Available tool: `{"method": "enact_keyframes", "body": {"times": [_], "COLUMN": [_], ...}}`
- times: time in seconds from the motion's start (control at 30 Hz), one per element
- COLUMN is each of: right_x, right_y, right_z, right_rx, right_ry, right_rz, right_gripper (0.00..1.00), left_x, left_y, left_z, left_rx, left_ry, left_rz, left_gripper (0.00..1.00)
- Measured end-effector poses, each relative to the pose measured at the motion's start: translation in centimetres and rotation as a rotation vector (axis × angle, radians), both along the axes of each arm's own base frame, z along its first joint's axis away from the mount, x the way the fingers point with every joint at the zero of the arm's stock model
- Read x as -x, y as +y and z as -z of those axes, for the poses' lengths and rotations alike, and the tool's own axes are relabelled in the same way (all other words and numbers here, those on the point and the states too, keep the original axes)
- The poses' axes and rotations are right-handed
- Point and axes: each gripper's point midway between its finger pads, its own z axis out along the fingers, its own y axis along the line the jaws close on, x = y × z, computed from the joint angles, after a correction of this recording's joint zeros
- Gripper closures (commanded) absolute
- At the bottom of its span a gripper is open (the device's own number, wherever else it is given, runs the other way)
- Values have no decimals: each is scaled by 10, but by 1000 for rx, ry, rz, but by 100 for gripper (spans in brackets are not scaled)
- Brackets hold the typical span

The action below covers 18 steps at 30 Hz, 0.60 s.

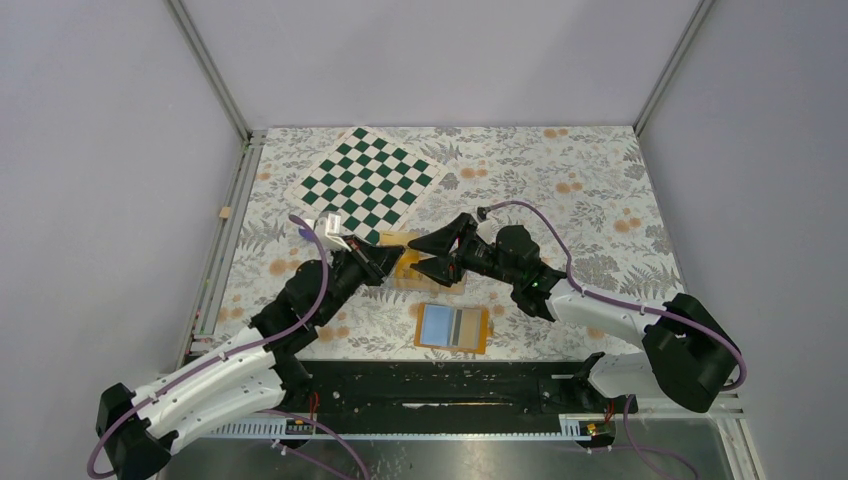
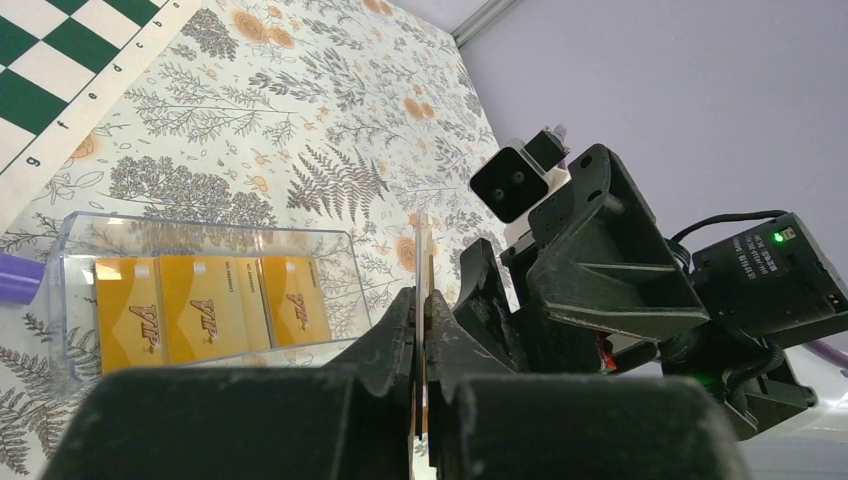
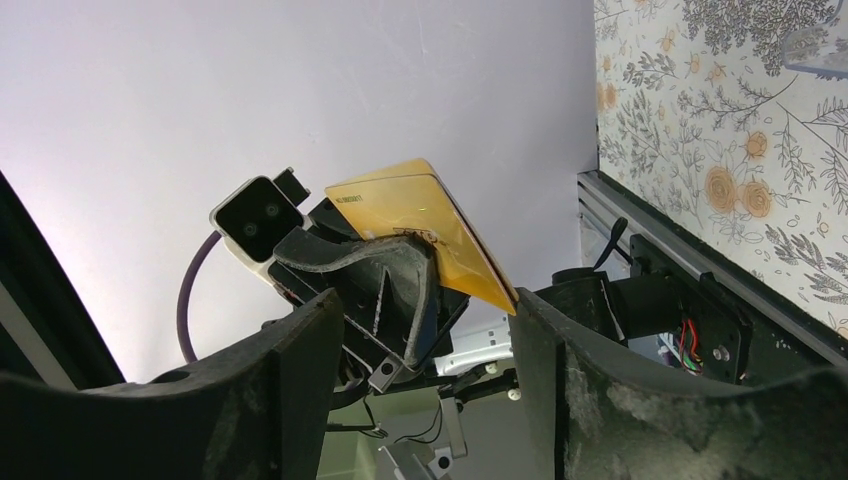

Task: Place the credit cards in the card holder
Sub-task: Place the credit card in the storage box.

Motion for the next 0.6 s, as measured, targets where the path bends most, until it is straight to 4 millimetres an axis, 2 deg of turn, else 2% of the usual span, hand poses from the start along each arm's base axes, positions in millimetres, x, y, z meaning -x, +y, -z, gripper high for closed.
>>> {"method": "enact_keyframes", "body": {"times": [0.37,0.6], "right_x": [0,1], "right_y": [0,0], "right_z": [0,5], "right_rx": [-6,19], "right_ry": [21,9], "right_rz": [1,-2], "right_gripper": [31,36], "left_x": [-3,-1], "left_y": [0,-3], "left_z": [6,5], "left_rx": [-48,-51], "left_ry": [-16,-26], "left_rz": [-7,12], "left_gripper": [100,100]}}
